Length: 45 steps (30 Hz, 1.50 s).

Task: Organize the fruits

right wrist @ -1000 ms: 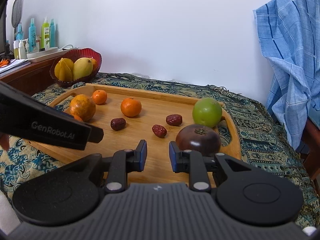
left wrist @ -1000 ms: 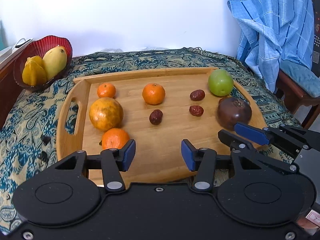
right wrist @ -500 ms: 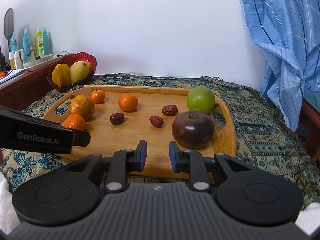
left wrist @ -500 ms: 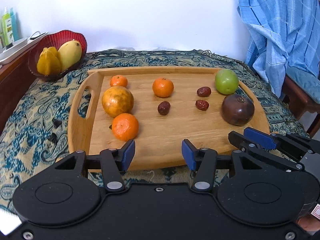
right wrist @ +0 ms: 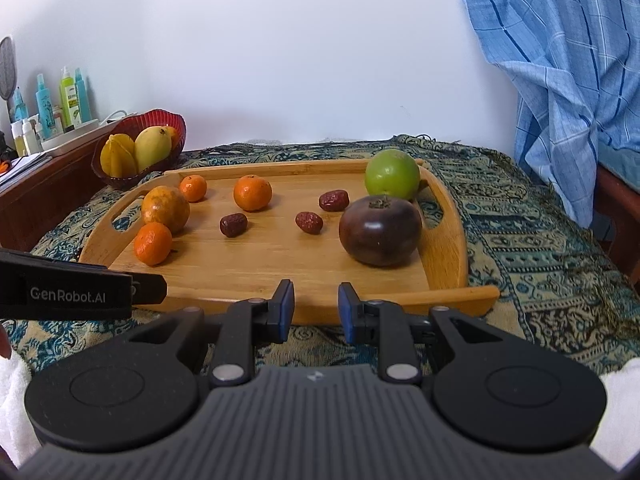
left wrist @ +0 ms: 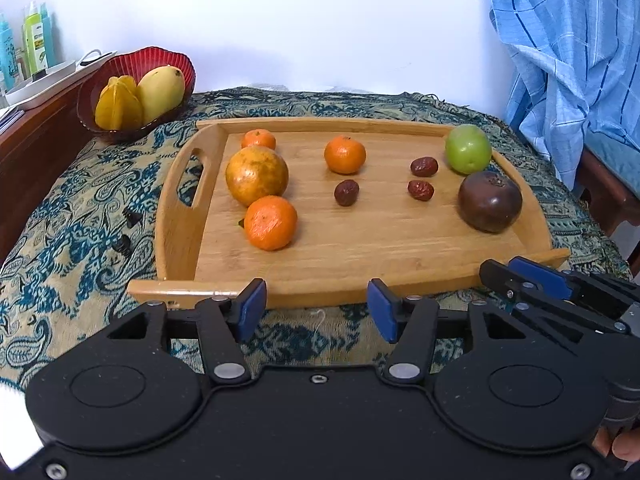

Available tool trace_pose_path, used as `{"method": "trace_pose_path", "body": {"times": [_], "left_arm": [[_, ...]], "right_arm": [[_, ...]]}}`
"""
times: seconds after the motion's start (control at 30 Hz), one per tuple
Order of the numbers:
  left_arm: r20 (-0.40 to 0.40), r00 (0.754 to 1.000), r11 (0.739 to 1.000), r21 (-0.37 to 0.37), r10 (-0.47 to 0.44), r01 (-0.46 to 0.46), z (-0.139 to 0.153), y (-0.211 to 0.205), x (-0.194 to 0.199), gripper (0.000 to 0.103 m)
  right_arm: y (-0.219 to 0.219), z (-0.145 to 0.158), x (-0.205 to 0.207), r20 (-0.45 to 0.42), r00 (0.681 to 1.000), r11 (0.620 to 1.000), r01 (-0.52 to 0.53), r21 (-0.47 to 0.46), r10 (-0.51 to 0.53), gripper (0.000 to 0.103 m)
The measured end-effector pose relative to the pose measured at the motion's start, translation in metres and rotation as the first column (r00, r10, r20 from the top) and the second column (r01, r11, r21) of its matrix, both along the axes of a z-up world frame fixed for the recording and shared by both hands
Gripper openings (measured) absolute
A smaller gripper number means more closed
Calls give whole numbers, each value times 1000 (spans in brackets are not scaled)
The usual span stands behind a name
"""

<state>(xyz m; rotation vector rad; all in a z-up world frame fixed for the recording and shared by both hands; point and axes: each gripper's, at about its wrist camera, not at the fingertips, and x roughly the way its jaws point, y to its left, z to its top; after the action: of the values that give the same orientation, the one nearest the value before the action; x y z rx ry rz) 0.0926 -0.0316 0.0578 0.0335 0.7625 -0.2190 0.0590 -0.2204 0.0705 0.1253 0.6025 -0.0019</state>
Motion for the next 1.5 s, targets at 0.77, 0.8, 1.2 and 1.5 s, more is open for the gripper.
{"method": "trace_pose_path", "body": {"times": [0.77,0.8,1.2,1.5], "left_arm": [[-14,1000,999,29,23,-23,-23,15,-18,80],[-13,1000,999,31,21,-21,-24,16,-19,80],[-33,999,999,44,30,-29,-37,19,-16,83],[-33,999,997,65,44,-41,-43,18,-8,90]], "right_arm": [[6,-14,-21,-41,998,998,44,-34,-45,64],[6,-15,-22,-43,998,998,45,-39,-47,65],[1,-24,-27,-57,995,995,78,-69,-82,82],[-4,-32,-22,-59,991,990,119,-75,-124,89]]}}
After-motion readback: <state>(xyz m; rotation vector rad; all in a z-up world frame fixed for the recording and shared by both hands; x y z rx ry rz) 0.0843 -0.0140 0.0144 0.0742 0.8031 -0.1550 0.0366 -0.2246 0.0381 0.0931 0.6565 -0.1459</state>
